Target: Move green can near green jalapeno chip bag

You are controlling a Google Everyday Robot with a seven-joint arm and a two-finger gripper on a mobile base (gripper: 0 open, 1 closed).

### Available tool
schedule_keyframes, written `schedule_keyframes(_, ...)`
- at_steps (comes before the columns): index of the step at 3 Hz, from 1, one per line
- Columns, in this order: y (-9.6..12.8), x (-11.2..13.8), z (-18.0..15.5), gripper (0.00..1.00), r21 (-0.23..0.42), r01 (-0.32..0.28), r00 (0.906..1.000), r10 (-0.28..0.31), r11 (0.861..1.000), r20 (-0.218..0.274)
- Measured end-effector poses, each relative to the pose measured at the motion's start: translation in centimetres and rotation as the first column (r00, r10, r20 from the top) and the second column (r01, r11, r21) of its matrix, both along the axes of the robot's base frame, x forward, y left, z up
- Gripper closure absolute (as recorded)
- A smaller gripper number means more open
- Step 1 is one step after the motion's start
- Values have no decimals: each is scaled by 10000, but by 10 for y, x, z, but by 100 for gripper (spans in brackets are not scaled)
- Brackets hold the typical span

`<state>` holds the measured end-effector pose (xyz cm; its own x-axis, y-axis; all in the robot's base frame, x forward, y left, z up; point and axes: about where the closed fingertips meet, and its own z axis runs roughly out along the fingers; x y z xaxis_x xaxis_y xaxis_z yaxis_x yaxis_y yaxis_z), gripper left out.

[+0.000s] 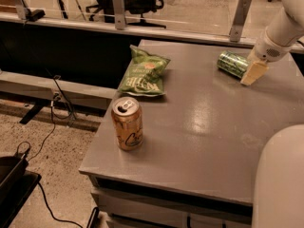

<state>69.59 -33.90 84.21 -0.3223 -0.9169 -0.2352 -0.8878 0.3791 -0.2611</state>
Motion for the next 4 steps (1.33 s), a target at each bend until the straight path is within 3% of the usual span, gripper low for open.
schedule_keyframes(1, 29, -8, 27, 81, 161, -897, 9947, 887, 9958, 513)
schedule_keyframes(2, 73, -23, 56, 90, 299, -2161, 9703, 2112, 9759, 1181)
schedule_keyframes(3, 116, -37, 65, 90, 87, -3247, 9375, 3207, 9458, 1348)
schedule_keyframes(4, 152, -44, 51, 84, -479, -4011, 9099, 4039, 9148, 949)
